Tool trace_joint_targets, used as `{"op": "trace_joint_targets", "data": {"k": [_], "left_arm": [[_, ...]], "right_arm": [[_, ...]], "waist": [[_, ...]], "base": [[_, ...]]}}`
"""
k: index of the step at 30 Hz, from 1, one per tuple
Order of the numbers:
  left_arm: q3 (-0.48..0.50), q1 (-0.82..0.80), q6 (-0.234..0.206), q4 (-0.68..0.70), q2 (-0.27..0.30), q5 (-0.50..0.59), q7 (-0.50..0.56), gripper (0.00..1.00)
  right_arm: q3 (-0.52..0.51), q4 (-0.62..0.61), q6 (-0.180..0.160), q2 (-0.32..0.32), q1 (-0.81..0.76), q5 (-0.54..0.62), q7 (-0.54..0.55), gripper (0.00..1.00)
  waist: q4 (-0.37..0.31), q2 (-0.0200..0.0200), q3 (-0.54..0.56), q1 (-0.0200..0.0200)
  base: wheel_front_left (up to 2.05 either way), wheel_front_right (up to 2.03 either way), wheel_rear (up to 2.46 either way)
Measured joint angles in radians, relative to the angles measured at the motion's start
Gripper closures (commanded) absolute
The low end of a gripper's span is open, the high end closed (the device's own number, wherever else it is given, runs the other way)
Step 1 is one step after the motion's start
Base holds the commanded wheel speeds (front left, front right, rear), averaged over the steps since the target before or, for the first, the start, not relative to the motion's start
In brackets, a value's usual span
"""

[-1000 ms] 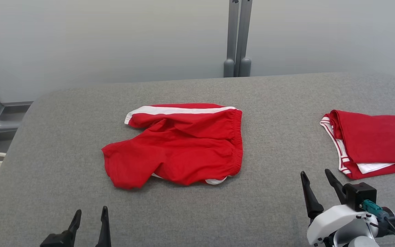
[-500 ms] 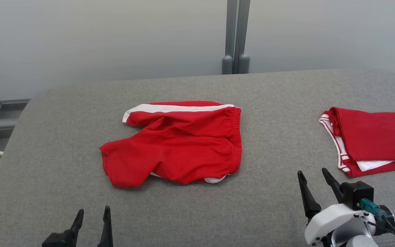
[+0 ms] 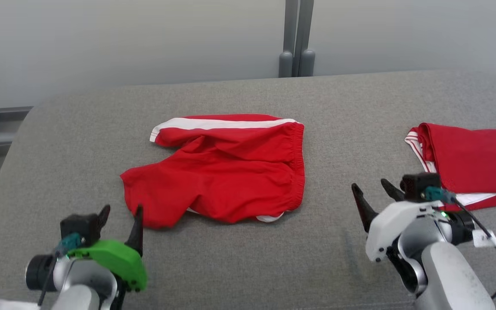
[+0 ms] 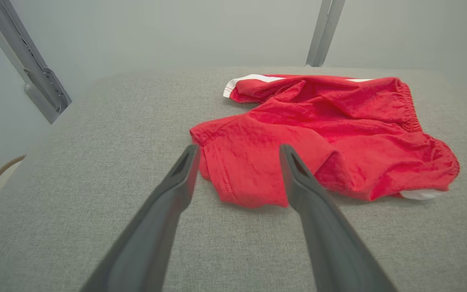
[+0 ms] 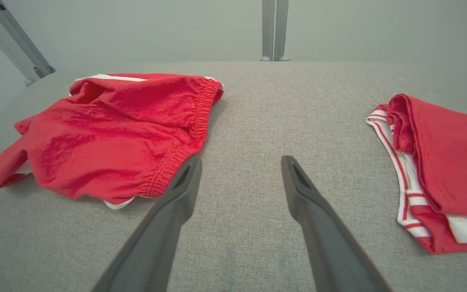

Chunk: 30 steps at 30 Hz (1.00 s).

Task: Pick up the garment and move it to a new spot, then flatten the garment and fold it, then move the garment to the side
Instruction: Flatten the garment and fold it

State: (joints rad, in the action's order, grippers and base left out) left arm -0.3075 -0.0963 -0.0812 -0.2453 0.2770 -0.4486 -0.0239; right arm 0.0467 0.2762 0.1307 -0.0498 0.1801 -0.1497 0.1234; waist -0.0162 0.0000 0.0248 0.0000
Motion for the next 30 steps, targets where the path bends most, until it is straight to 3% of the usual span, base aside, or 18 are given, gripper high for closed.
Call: {"op": "trace_joint_targets", "data": {"k": [6,9,13,21,30], "left_arm": [[-0.026,-0.25,0.003,-0.091,0.017,0.023,0.162,0.0],[-0.063,-0.434,0.044,-0.179,0.017,0.049,0.251,0.0],[-0.098,-0.589,0.084,-0.28,0.02,0.076,0.322,0.0],[-0.148,-0.802,0.144,-0.456,0.034,0.123,0.378,0.0],[-0.16,-0.954,0.16,-0.598,0.048,0.14,0.389,0.0]], "right_arm": [[0.013,0.026,0.0,-0.001,0.189,-0.028,0.274,0.0],[-0.003,0.066,0.0,-0.008,0.338,-0.038,0.41,0.0],[-0.015,0.113,0.0,-0.006,0.475,-0.054,0.496,0.0],[0.018,0.222,0.0,-0.002,0.697,-0.061,0.534,0.0],[0.054,0.332,0.0,-0.002,0.891,-0.05,0.5,0.0]], "waist": [[-0.003,0.0,-0.061,0.0],[-0.006,0.0,-0.122,0.0],[-0.01,0.0,-0.187,0.0],[-0.027,0.0,-0.317,0.0001],[-0.049,0.0,-0.441,0.0001]], "base": [[0.0,0.0,0.0],[0.0,0.0,0.0],[0.0,0.0,0.0],[0.0,0.0,0.0],[0.0,0.0,0.0]]}}
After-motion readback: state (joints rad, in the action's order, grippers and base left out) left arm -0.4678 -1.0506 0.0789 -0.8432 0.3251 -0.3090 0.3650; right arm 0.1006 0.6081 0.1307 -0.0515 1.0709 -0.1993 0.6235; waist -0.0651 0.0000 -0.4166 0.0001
